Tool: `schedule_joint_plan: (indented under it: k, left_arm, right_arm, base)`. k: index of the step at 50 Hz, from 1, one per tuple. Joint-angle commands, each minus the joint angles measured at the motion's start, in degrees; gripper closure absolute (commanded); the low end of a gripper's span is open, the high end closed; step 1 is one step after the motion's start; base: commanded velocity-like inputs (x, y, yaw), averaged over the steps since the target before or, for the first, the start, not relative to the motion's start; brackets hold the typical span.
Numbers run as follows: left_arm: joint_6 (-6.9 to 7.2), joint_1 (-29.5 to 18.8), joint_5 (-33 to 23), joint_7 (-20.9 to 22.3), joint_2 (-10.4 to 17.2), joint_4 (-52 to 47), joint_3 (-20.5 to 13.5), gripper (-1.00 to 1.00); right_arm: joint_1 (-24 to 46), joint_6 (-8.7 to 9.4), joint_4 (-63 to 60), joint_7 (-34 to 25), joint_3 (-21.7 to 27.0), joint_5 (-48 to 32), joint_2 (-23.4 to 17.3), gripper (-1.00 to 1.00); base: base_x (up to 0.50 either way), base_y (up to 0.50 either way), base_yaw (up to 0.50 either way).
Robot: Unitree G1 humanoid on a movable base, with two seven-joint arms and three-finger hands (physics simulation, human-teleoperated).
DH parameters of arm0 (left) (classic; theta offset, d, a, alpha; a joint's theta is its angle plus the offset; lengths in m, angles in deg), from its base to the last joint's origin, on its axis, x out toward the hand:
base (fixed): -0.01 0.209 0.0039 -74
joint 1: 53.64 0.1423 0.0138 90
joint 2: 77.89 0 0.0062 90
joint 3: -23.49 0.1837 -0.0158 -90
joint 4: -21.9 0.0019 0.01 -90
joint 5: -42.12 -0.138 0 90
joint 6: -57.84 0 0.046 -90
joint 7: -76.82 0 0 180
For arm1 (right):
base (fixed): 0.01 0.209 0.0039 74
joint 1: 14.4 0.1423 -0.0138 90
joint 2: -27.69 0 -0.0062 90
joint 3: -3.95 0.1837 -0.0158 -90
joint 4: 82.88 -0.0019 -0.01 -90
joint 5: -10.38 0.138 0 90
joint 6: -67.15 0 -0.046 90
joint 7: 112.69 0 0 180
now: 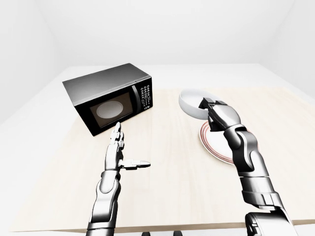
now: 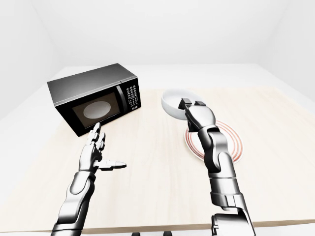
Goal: Pick up the white bowl and put it on the plate.
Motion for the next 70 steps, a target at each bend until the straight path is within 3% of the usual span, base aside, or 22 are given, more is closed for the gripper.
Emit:
schedule_joint_plan:
  k: [1, 42, 70]
  left_arm:
    - [0.00, 0.0, 0.0, 0.0, 0.0, 0.0, 0.0, -1.00]
    - [0.00, 0.0, 0.0, 0.0, 0.0, 0.0, 0.0, -1.00]
    - [0.00, 0.0, 0.0, 0.0, 0.0, 0.0, 0.0, -1.00]
  right_arm:
    - [-1.6, -0.86, -0.5, 1.8, 2.0, -0.5, -1.7, 1.00]
    - [-10.5, -1.23, 0.9, 4.7, 8.9, 2.7, -6.9, 1.00]
    - [-13.2, -1.23, 5.7, 8.6, 10.5, 4.0, -8.2, 1.00]
  base:
    - [0.00, 0.00, 0.00]
    - [0.00, 0.00, 0.00]
    - [0.00, 0.00, 0.00]
